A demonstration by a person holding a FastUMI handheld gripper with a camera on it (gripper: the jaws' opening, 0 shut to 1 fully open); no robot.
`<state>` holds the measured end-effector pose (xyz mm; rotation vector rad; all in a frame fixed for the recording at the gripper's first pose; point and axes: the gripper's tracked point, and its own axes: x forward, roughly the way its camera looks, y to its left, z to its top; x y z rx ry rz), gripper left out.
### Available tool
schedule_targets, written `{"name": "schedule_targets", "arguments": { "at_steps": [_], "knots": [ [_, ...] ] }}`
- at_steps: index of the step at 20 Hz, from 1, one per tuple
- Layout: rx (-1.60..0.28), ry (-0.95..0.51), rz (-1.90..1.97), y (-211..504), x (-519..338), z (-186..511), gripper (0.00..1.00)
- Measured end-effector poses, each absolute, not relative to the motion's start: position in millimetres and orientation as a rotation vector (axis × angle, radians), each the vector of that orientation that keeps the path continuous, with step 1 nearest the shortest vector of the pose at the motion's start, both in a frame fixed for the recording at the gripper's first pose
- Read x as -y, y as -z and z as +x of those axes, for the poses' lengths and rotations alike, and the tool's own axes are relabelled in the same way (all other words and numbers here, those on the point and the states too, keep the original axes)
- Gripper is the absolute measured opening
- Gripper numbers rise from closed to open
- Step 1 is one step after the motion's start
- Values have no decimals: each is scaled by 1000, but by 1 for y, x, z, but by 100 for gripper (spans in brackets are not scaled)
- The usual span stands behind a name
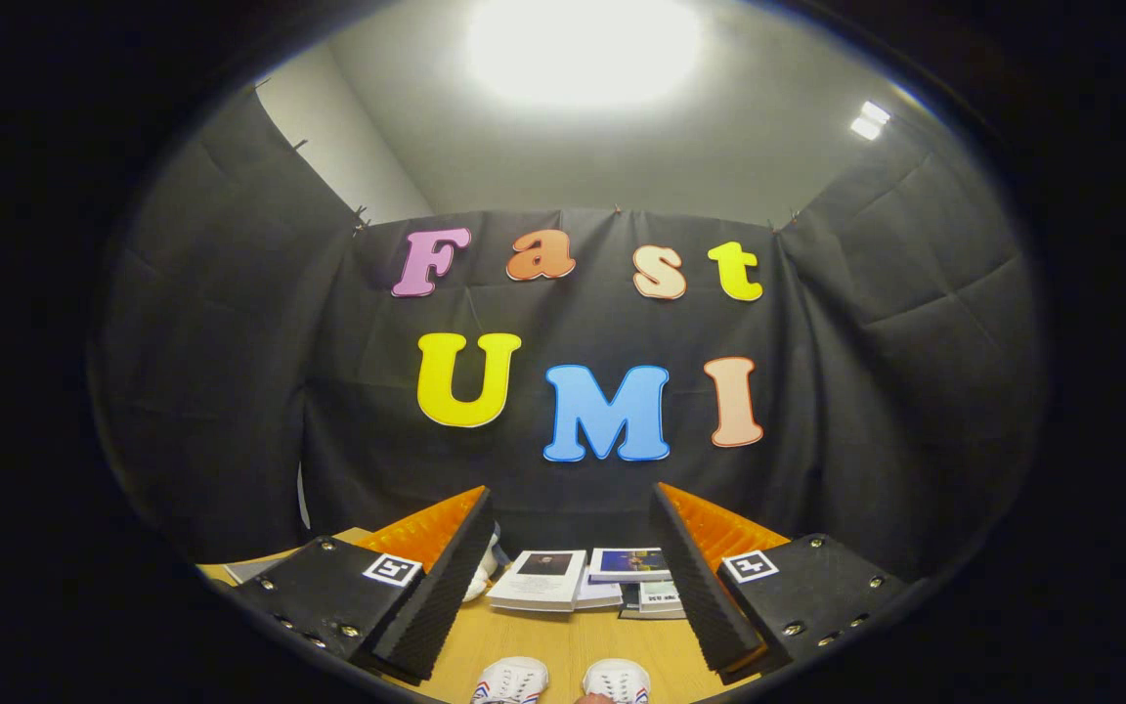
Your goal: Open the storage box then place both shoes into the box .Put the left shoe in first, then the right shoe, with the right side of both shoes facing outward in a uniform manner.
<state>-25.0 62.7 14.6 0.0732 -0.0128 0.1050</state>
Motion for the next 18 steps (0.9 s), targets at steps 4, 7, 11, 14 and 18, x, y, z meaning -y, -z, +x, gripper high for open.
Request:
{"name": "schedule_targets", "arguments": {
  "at_steps": [4,7,11,14,18],
  "knots": [
    [-84,-167,190,12,-85,-28,96],
    [-168,-192,278,33,-95,-30,96],
    [-269,-250,409,59,-120,-37,96],
    [-370,-279,491,81,-135,-43,98],
    [-472,-333,614,103,-159,-54,98]
  ]
}}
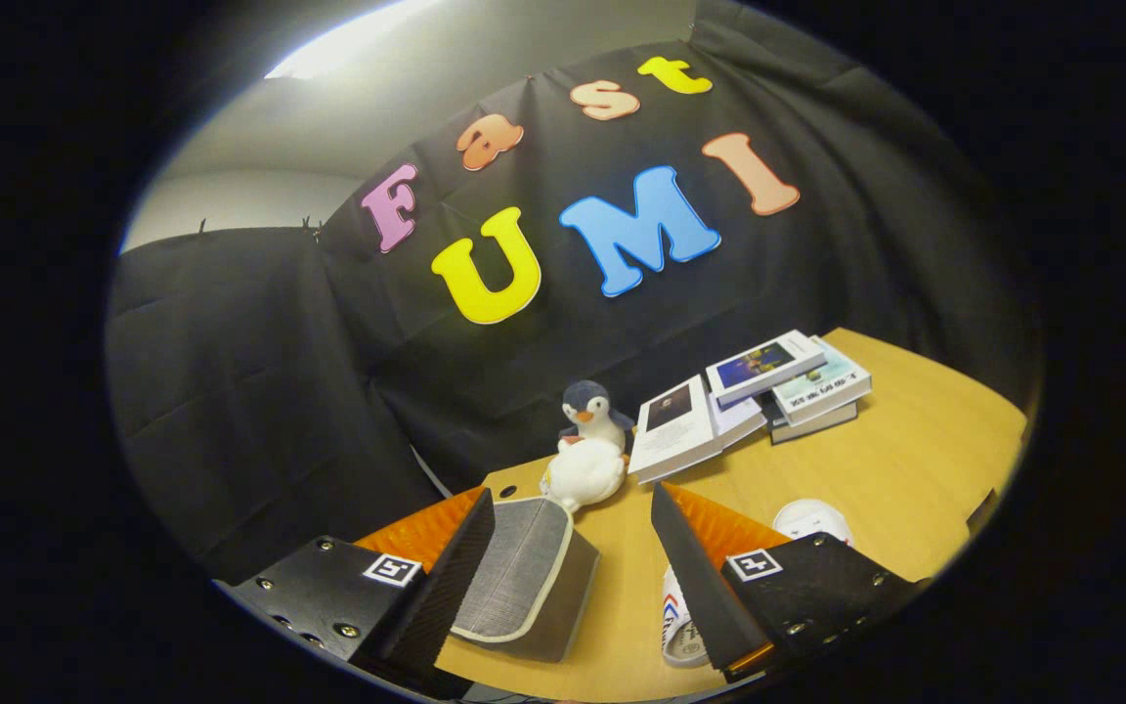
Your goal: Open the storage box then place both shoes into the box .Put the left shoe in first, then the right shoe, with the right side of both shoes facing outward in a uniform manner.
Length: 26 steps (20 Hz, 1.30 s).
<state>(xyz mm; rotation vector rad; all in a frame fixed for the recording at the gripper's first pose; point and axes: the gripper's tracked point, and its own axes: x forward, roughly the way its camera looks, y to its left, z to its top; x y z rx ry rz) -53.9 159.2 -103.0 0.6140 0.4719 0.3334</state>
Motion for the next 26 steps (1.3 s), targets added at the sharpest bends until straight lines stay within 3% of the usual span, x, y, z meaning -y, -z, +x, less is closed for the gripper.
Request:
{"name": "schedule_targets", "arguments": {
  "at_steps": [26],
  "knots": [
    [-970,-481,1287,204,-280,-107,98]
  ]
}}
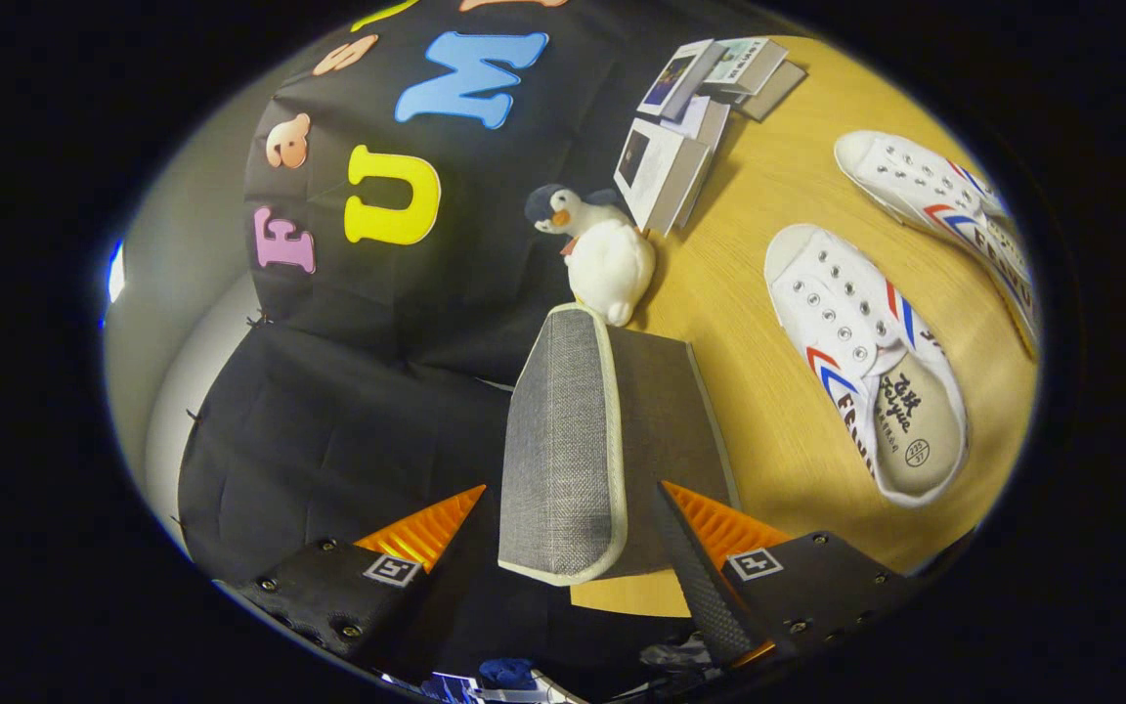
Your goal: Open the storage box then place both shoes into the box .Put the left shoe in first, then the right shoe, with the right side of both shoes facing outward in a uniform manner.
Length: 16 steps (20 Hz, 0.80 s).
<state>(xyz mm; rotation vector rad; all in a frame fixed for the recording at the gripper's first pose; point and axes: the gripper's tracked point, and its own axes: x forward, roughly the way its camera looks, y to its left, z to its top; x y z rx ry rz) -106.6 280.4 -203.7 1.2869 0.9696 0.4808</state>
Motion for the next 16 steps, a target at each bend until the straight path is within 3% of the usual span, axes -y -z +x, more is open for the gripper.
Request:
{"name": "schedule_targets", "arguments": {
  "at_steps": [10,11,12,16],
  "knots": [
    [-1047,-524,1391,219,-305,-110,93],
    [-1056,-527,1393,222,-316,-107,82],
    [-1063,-538,1400,220,-313,-110,78],
    [-1090,-549,1359,223,-314,-110,78]
  ]
}}
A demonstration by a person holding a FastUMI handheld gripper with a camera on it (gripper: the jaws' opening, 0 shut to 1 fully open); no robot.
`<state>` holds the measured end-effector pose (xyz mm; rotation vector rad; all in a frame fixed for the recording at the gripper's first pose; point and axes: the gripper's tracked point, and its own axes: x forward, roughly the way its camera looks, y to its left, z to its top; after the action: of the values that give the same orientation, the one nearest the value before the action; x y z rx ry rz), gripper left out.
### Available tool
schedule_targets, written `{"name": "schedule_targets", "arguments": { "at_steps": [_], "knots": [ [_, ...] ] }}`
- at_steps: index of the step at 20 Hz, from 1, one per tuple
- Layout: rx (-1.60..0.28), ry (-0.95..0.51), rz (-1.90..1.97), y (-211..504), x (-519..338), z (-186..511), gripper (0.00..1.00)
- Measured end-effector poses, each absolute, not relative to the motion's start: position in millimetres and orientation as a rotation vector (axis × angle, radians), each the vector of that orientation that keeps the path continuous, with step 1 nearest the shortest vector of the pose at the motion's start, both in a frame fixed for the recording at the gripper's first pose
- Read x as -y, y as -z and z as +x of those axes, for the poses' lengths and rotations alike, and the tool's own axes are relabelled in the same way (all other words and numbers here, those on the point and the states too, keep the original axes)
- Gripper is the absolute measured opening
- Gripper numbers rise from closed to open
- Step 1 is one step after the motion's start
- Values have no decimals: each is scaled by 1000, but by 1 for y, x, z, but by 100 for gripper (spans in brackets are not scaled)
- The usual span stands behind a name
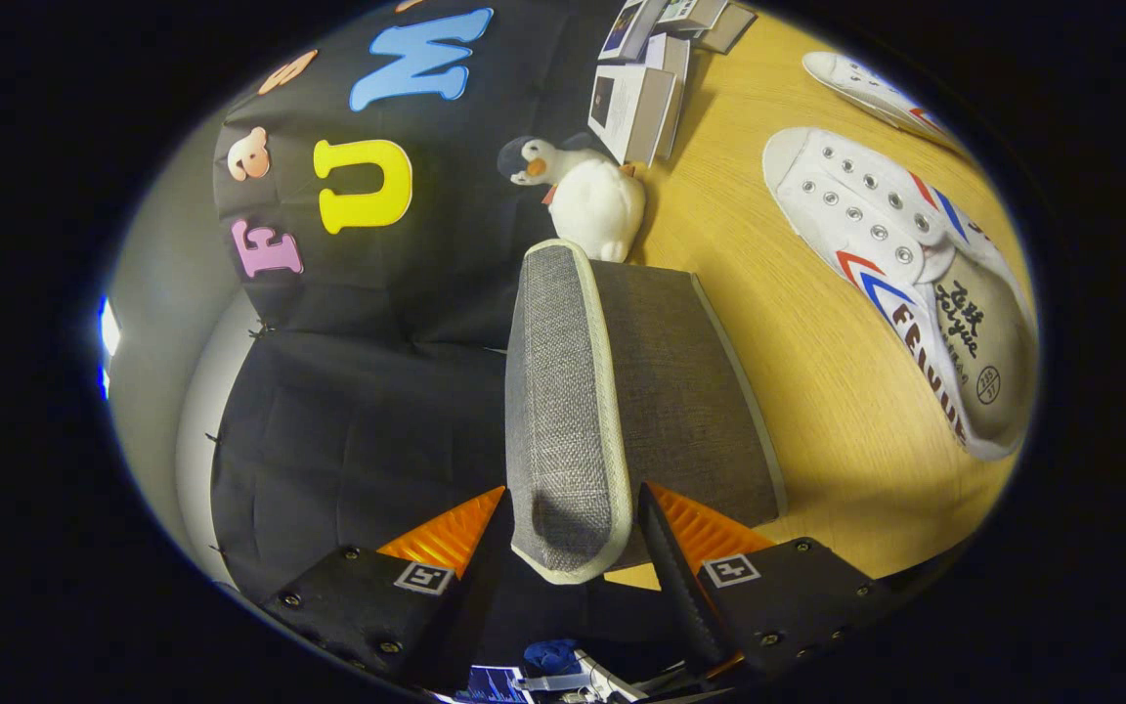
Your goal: Open the storage box then place both shoes into the box .Put the left shoe in first, then the right shoe, with the right side of both shoes facing outward in a uniform manner.
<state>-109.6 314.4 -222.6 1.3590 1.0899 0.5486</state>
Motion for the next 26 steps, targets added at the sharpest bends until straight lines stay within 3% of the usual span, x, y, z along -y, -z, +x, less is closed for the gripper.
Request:
{"name": "schedule_targets", "arguments": {
  "at_steps": [2,5,6,26],
  "knots": [
    [-1074,-522,1406,220,-314,-106,38],
    [-1028,-490,1413,212,-292,-87,33],
    [-1031,-503,1410,217,-305,-78,2],
    [-898,-679,1192,84,-331,-57,2]
  ]
}}
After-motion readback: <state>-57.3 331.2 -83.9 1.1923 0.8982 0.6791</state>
